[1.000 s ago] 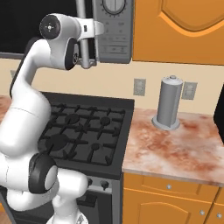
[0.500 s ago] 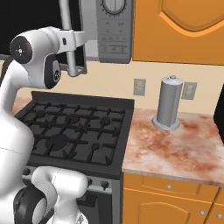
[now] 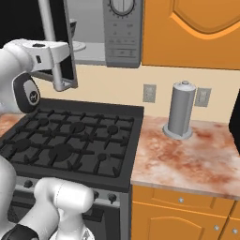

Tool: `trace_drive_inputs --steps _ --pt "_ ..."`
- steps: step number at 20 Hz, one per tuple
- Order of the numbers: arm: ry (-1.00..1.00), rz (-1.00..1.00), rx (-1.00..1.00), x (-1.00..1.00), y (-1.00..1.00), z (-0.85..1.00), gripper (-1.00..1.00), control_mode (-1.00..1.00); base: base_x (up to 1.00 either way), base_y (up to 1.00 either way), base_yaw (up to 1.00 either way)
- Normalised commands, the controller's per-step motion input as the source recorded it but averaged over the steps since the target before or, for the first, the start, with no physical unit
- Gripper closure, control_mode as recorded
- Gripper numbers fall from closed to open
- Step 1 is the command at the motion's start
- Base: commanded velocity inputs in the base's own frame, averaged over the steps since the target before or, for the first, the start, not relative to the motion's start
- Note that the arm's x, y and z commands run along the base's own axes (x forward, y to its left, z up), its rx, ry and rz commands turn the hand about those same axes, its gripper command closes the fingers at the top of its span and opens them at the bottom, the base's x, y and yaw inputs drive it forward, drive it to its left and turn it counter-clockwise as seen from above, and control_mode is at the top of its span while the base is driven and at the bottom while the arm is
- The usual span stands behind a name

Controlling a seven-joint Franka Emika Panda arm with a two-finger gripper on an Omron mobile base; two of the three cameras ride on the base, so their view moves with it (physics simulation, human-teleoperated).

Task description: The microwave is finished heating the shrimp and potato. Take the bowl containing the food and place it on the dining counter.

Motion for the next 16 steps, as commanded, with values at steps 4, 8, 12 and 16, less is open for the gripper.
trace_drive_inputs --steps 4,8,12,16 --pt "0.00 -0.05 0.00 -1.00 1.00 0.68 1.00 -1.00 0.00 0.00 0.00" --pt "0.00 -0.02 0.00 -1.00 0.97 0.28 1.00 -1.00 0.00 0.00 0.00" --pt "0.00 0.01 0.00 -0.98 0.83 -0.21 -1.00 -1.00 0.00 0.00 0.00" --pt "0.00 0.05 0.00 -1.00 0.53 -0.51 -1.00 -1.00 0.00 0.00 0.00"
